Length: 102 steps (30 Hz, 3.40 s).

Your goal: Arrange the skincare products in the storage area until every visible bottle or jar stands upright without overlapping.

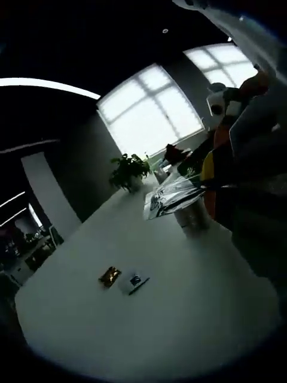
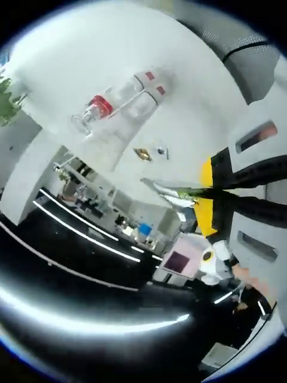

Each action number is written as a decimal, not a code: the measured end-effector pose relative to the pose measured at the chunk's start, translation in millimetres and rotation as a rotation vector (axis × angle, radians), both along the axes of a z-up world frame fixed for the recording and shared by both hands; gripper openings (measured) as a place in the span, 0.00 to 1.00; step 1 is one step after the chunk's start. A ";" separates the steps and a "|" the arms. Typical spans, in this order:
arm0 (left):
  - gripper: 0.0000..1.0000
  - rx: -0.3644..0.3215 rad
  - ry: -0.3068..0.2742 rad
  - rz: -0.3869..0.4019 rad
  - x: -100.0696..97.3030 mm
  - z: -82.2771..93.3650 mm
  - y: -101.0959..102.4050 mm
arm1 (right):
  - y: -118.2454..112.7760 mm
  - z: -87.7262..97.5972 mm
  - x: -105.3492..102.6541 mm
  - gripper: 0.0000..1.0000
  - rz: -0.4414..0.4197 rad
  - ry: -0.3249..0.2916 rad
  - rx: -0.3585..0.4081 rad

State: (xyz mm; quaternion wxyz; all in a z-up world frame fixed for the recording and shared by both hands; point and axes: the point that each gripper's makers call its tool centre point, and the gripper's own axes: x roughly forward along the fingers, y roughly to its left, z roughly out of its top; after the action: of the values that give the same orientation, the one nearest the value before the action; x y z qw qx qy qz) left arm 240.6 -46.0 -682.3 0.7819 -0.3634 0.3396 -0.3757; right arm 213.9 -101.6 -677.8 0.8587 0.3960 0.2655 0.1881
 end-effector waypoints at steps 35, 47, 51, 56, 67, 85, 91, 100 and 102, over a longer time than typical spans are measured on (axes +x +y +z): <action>0.00 0.160 0.217 -0.094 40.4 -138.1 -27.2 | -51.2 -105.8 -30.1 0.22 0.487 0.207 -0.674; 0.01 0.163 0.264 -0.050 43.0 -145.6 -27.5 | -22.0 -109.8 5.7 0.23 0.634 -0.071 -0.839; 0.01 0.163 0.268 -0.049 43.2 -145.7 -27.7 | -18.3 -126.9 15.4 0.23 0.660 -0.087 -0.897; 0.01 0.172 0.269 -0.055 45.1 -146.4 -28.2 | -19.6 -136.7 20.0 0.23 0.670 -0.094 -0.953; 0.02 0.185 0.264 -0.079 46.3 -144.0 -32.2 | -22.4 -150.8 20.1 0.18 0.712 -0.100 -1.016; 0.14 0.207 0.147 -0.057 29.3 -109.3 24.5 | -22.1 -150.2 19.3 0.19 0.696 -0.108 -0.972; 0.22 0.213 0.117 -0.056 11.8 -97.0 23.0 | -17.1 -149.0 15.7 0.27 0.726 -0.103 -0.965; 0.33 0.250 0.048 -0.103 -1.2 -83.6 27.9 | -10.2 -134.2 -3.0 0.43 0.801 -0.123 -0.916; 0.37 0.262 0.032 -0.101 -5.0 -77.9 30.5 | -12.4 -127.5 -4.9 0.46 0.797 -0.127 -0.911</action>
State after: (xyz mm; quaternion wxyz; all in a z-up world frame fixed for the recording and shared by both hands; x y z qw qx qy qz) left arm 235.6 -15.6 -760.2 0.7973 -0.2465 0.4161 -0.3611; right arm 209.0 -113.9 -805.3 0.8195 -0.1531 0.3955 0.3855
